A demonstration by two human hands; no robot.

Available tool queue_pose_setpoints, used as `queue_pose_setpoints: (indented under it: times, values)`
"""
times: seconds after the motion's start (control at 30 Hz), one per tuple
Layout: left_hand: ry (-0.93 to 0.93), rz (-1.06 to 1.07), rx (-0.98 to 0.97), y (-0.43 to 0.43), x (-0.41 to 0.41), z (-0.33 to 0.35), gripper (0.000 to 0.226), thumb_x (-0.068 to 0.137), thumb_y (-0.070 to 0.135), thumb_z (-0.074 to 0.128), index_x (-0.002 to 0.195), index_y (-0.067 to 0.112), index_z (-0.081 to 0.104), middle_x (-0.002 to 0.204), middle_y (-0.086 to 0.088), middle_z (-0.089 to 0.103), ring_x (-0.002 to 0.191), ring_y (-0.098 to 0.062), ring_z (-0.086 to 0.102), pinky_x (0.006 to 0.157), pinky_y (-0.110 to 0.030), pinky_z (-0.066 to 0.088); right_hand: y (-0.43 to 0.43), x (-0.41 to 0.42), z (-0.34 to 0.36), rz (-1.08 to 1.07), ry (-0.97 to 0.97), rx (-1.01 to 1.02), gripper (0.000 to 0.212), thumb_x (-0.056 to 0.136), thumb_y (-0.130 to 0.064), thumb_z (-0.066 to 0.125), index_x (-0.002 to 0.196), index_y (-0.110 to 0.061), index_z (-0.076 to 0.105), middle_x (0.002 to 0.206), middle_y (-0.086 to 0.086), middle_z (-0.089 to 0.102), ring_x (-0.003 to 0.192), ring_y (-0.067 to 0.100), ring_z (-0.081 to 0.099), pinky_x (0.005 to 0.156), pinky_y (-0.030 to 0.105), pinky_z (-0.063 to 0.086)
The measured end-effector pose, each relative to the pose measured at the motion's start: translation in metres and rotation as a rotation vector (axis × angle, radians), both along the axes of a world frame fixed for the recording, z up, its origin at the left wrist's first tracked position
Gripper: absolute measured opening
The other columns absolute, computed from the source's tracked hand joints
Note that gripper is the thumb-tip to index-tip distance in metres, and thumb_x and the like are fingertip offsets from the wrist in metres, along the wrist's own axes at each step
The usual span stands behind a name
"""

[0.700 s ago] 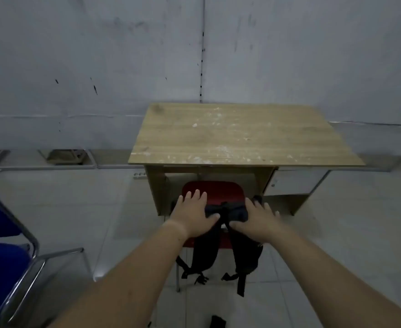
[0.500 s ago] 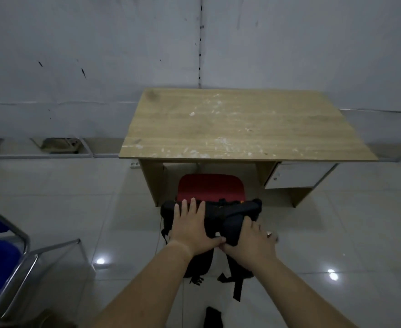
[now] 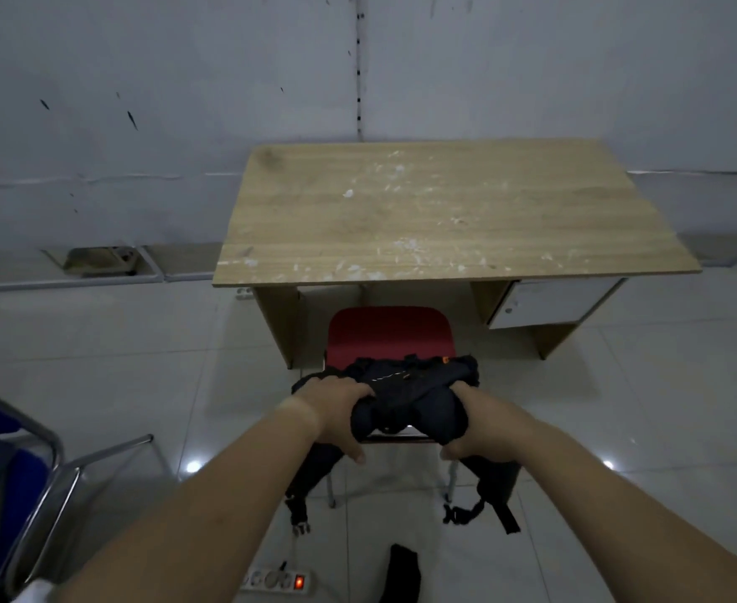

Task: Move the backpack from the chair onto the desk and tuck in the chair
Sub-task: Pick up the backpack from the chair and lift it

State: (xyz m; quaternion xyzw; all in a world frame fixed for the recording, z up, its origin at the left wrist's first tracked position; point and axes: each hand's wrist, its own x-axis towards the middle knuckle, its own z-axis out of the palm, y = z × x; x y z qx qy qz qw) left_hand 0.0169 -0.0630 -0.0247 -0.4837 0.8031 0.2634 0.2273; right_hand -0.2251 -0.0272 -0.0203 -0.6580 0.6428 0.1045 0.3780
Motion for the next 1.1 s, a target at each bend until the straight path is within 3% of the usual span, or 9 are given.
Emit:
queue_pose_setpoints:
  times: [0.1,0.2,0.37,0.5,0.67,0.73,0.9,1.0,1.1]
  values:
    - [-0.1,-0.1,-0.004,-0.015,0.005,0.009,0.087,0.065,0.047,0.085,0.138,0.027,0.042,0.134,-0.003,0.052,0.12,-0.028,0.052,0.101,-0.044,0.047,-0.02,-0.009,0.015,0.071,0.038,0.012,0.085,0.068,-0.037,0.082,0.138,-0.021,0.036,0.134,0.004,0.05,0.113,0.027,0.053,0.083,0.033,0.047]
    - [-0.146,-0.16,-0.059,-0.027,0.005,0.013,0.076,0.065,0.035,0.087,0.129,0.021,0.048,0.127,-0.006,0.056,0.114,-0.029,0.056,0.095,-0.042,0.05,-0.039,-0.009,0.022,0.23,0.205,-0.112,0.064,0.074,-0.027,0.077,0.13,-0.025,0.045,0.127,0.005,0.056,0.109,0.028,0.057,0.075,0.035,0.047]
    - [-0.02,-0.113,-0.493,-0.05,0.006,0.016,0.063,0.069,0.031,0.084,0.119,0.018,0.048,0.119,-0.005,0.055,0.109,-0.027,0.055,0.079,-0.042,0.049,-0.059,0.001,0.023,0.299,0.478,-0.54,0.029,0.081,-0.014,0.066,0.104,-0.021,0.051,0.104,0.005,0.063,0.096,0.027,0.06,0.064,0.038,0.048]
    - [0.086,0.276,-0.647,-0.033,-0.007,-0.013,0.057,0.073,0.043,0.077,0.111,0.017,0.044,0.114,-0.005,0.049,0.105,-0.027,0.051,0.075,-0.041,0.051,-0.047,-0.006,-0.01,-0.006,0.148,-0.376,0.039,0.073,-0.024,0.079,0.107,-0.017,0.059,0.106,0.004,0.066,0.098,0.025,0.062,0.078,0.038,0.054]
    - [0.334,0.503,0.097,-0.018,-0.011,-0.027,0.07,0.055,0.087,0.059,0.088,0.025,0.052,0.093,0.005,0.056,0.084,-0.014,0.055,0.071,-0.032,0.049,-0.04,-0.028,-0.027,-0.242,-0.271,0.164,0.022,0.076,-0.012,0.067,0.098,-0.012,0.061,0.087,0.007,0.067,0.071,0.017,0.063,0.06,0.028,0.051]
    - [0.415,0.603,0.16,-0.045,0.006,-0.018,0.075,0.059,0.095,0.042,0.076,0.023,0.056,0.079,0.003,0.059,0.074,-0.014,0.058,0.066,-0.032,0.043,-0.057,-0.05,-0.022,-0.387,-0.357,0.302,0.015,0.081,-0.018,0.066,0.094,-0.01,0.064,0.087,0.005,0.07,0.076,0.016,0.066,0.07,0.03,0.054]
    - [0.347,0.838,0.168,-0.102,0.034,-0.033,0.078,0.087,0.074,0.035,0.126,0.011,0.057,0.132,-0.008,0.057,0.119,-0.026,0.054,0.098,-0.038,0.043,-0.12,-0.084,-0.026,-0.851,-0.314,-0.061,0.037,0.093,-0.026,0.056,0.115,0.005,0.056,0.113,0.034,0.061,0.105,0.045,0.06,0.095,0.057,0.051]
    - [0.17,0.803,0.168,-0.118,0.032,-0.053,0.073,0.084,0.067,0.053,0.131,0.012,0.052,0.141,-0.012,0.052,0.124,-0.03,0.052,0.095,-0.034,0.041,-0.151,-0.066,-0.04,-0.817,-0.278,-0.056,0.05,0.091,-0.038,0.058,0.119,0.003,0.053,0.118,0.028,0.057,0.104,0.04,0.057,0.091,0.049,0.051]
    - [0.072,0.876,0.454,-0.128,0.028,-0.064,0.107,0.069,0.067,0.072,0.15,0.013,0.028,0.156,-0.009,0.034,0.14,-0.03,0.037,0.109,-0.039,0.035,-0.171,-0.039,-0.056,-0.758,-0.281,0.06,0.045,0.086,-0.048,0.062,0.107,-0.008,0.057,0.099,0.012,0.058,0.088,0.028,0.056,0.086,0.046,0.05]
